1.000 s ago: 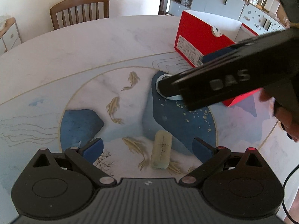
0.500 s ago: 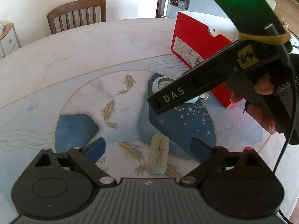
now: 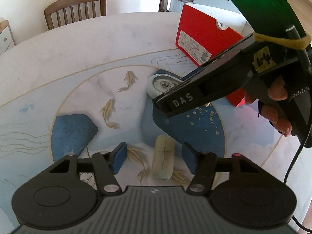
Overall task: Organize objects
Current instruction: 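Grasp the pale green cylinder with left tool while right tool grasps the tape dispenser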
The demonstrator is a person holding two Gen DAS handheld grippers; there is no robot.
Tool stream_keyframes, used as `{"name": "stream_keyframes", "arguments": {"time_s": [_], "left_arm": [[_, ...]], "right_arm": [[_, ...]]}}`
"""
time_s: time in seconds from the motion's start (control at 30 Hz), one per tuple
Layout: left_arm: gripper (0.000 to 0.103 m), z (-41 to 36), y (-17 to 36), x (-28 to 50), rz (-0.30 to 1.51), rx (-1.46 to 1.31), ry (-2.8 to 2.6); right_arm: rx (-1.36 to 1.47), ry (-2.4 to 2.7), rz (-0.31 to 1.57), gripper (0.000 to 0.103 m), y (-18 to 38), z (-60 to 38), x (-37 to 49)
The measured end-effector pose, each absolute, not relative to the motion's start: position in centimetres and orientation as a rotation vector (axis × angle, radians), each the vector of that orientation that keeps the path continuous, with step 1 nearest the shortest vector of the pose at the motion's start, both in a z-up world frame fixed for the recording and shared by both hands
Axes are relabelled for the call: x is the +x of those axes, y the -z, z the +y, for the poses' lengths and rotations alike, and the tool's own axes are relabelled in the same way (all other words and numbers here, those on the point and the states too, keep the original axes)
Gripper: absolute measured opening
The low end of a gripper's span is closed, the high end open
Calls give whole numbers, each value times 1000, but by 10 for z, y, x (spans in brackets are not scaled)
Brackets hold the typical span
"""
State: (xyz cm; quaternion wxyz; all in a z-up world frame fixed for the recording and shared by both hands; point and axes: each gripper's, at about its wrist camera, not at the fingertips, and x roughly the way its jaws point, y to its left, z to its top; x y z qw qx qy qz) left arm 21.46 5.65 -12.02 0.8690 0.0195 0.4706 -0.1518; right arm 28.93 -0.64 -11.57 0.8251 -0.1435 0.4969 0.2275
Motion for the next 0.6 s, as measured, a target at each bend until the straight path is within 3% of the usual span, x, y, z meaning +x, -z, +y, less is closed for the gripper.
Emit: {"name": "stream_keyframes", "arguments": {"time_s": [0.13,0.33,0.6], "left_arm": [[43,56,120,215,987,53,320],[21,52,120,213,991,62,349],[21,60,119,217,1025,-16,318]], "right_arm": [[-310,-489,1053,47,113,-4,285],[-295,-497,1036,45,109,-2,275],[-213,-499,1006,45,85,-14,257]]}}
